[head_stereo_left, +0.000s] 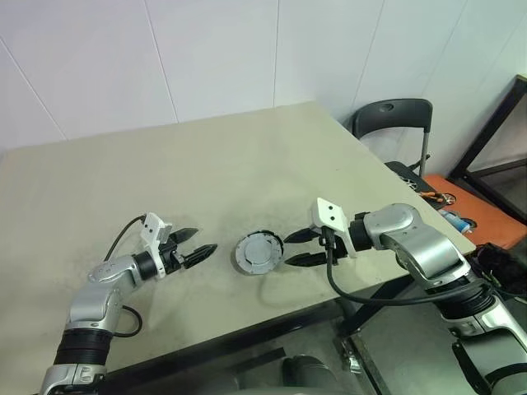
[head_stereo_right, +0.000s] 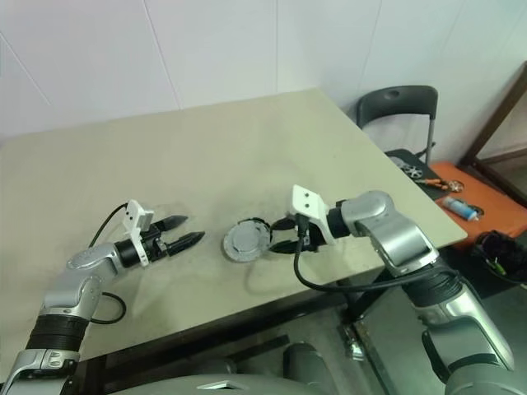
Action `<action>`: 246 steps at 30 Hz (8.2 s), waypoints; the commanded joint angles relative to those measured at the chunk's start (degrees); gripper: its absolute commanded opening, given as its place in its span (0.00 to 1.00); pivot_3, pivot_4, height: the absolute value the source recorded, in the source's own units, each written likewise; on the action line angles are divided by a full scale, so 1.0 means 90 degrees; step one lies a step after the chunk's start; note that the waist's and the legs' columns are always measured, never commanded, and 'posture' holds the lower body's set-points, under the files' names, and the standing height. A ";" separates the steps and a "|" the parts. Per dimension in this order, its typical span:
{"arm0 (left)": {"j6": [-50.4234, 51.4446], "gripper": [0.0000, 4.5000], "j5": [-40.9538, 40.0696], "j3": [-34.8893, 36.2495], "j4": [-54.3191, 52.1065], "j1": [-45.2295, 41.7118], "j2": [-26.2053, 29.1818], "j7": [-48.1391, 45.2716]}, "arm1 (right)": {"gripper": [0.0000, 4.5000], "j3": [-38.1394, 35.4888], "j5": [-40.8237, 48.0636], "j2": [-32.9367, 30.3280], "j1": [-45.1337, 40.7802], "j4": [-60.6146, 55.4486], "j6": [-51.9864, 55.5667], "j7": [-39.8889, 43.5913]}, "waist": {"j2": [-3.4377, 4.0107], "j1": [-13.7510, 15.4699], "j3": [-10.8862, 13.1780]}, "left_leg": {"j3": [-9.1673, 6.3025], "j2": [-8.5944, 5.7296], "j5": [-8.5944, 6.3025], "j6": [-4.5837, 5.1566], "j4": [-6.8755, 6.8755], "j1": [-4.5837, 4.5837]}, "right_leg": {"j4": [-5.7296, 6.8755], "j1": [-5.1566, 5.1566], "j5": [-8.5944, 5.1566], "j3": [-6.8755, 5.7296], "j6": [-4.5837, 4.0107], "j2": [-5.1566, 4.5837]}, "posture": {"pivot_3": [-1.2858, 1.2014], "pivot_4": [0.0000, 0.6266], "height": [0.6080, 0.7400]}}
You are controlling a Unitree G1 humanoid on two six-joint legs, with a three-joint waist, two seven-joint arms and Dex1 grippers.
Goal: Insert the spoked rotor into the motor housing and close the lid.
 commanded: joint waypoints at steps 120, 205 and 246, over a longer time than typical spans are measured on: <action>0.0118 1.00 0.0115 0.0067 -0.0536 0.0101 -0.0062 0.0056 | 0.71 -0.0128 -0.0803 0.1471 0.0418 0.1422 -0.1402 -0.0640 | 0.0005 -0.0106 0.0000 | 0.0012 -0.0003 -0.0003 0.0003 0.0078 -0.0002 | 0.0058 0.0014 0.0007 -0.0001 -0.0003 -0.0004 | 0.52 0.00 1.00; 0.1152 0.01 0.0371 -0.1572 -0.0277 -0.1848 -0.1193 -0.0236 | 0.71 0.0066 -0.1436 0.1479 0.0826 0.1964 -0.1496 -0.1497 | 0.0005 -0.0108 -0.0009 | 0.0010 -0.0003 -0.0002 0.0002 0.0084 0.0052 | 0.0057 0.0114 -0.0013 -0.0003 0.0025 0.0001 | 0.52 0.00 1.00; 0.0603 0.01 0.1104 -0.1980 -0.0204 -0.1336 -0.0986 -0.0140 | 0.71 0.0089 -0.1036 0.1806 0.0429 0.2180 0.0105 -0.1501 | 0.0021 -0.0164 -0.0020 | 0.0010 0.0000 -0.0003 0.0004 0.0075 0.0128 | 0.0044 0.0193 -0.0035 -0.0006 0.0015 0.0003 | 0.52 0.00 1.00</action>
